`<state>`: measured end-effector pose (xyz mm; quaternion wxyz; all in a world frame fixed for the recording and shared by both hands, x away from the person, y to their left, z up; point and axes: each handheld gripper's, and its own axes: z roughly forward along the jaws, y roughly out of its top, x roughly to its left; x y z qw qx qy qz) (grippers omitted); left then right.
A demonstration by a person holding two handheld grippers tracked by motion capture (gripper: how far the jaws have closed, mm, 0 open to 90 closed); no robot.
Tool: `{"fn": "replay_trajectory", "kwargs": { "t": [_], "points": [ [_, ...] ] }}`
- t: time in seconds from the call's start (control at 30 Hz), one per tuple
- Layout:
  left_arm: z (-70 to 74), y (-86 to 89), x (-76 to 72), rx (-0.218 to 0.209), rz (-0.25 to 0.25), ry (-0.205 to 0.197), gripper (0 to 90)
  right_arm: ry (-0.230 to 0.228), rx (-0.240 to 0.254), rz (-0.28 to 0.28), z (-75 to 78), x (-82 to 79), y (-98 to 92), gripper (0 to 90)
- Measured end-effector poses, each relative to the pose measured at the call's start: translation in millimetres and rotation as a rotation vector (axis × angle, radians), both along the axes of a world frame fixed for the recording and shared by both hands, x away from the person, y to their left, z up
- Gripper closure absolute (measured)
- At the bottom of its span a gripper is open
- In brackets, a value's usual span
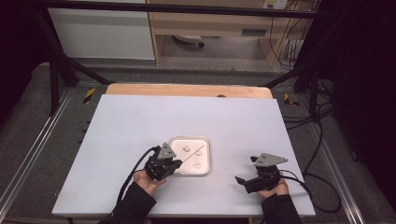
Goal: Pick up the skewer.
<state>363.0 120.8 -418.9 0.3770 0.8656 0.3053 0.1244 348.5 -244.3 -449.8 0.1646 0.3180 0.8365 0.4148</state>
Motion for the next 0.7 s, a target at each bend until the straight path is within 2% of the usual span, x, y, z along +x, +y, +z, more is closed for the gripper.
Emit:
{"fn": "replay_trajectory", "kwargs": {
  "t": [0.13, 0.23, 0.43, 0.63, 0.67, 0.7],
  "points": [
    [1.9, -1.0, -1.2, 0.002, -0.013, 0.0, 88.6, -0.017, -0.035, 0.018, 3.0, -0.5, 8.2, 1.1],
    [4.3, -1.2, -2.2, 0.0, -0.023, 0.002, 88.6, -0.025, -0.042, 0.028, 4.6, -1.1, 11.9, 1.1],
    [6.7, -4.4, -4.4, 0.006, -0.054, 0.016, 88.6, -0.065, -0.091, 0.057, 11.3, -0.7, 24.4, 1.2],
    [9.5, -9.3, -6.8, 0.012, -0.086, 0.017, 88.6, -0.101, -0.161, 0.085, 16.9, -0.1, 37.9, 1.4],
    [9.5, -9.3, -6.8, 0.012, -0.086, 0.017, 88.6, -0.101, -0.161, 0.085, 16.9, -0.1, 37.9, 1.4],
    [10.3, -9.8, -7.3, 0.016, -0.095, 0.014, 88.6, -0.117, -0.18, 0.099, 19.0, -0.7, 42.8, 1.8]
  ]
}}
